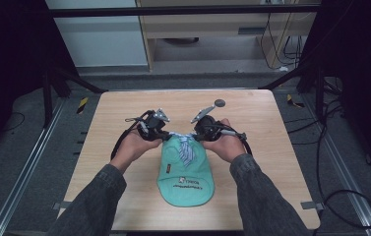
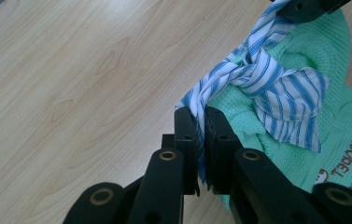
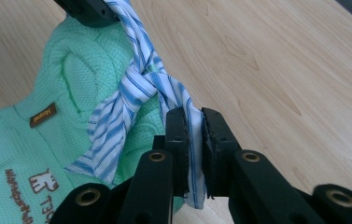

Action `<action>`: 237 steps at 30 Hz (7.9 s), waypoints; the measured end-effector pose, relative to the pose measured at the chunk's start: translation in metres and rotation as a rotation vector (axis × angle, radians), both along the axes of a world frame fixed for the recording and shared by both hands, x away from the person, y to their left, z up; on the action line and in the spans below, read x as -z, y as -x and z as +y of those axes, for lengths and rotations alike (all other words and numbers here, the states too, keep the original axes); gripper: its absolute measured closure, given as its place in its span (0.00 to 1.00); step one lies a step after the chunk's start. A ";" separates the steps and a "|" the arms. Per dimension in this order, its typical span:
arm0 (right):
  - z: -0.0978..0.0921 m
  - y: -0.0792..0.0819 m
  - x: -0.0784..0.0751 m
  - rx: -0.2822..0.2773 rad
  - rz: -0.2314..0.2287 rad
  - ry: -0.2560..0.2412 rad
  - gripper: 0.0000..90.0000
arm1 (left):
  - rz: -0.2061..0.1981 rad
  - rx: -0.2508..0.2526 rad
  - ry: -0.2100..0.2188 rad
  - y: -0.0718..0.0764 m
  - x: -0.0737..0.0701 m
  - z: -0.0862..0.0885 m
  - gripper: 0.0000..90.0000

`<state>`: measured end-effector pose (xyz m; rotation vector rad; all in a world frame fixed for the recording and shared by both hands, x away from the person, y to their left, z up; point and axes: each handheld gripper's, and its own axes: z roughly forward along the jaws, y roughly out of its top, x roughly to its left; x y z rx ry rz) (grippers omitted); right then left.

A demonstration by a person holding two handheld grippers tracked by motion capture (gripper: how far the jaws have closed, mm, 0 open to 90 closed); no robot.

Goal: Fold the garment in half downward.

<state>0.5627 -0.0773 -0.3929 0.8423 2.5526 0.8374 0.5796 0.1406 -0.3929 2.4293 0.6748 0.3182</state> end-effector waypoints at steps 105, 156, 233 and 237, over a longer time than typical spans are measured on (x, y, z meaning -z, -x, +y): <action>-0.029 0.051 0.019 0.045 -0.178 0.007 0.88 | -0.155 0.022 -0.003 0.041 0.010 -0.034 0.93; -0.031 0.062 0.040 -0.008 -0.117 0.030 0.84 | -0.075 0.028 0.030 0.071 0.045 -0.025 0.93; -0.043 0.127 0.082 -0.062 -0.052 -0.017 0.91 | -0.047 0.054 0.103 0.118 0.093 -0.007 0.78; -0.043 0.129 0.086 -0.066 -0.043 -0.014 0.92 | -0.049 0.068 0.095 0.118 0.093 -0.005 0.88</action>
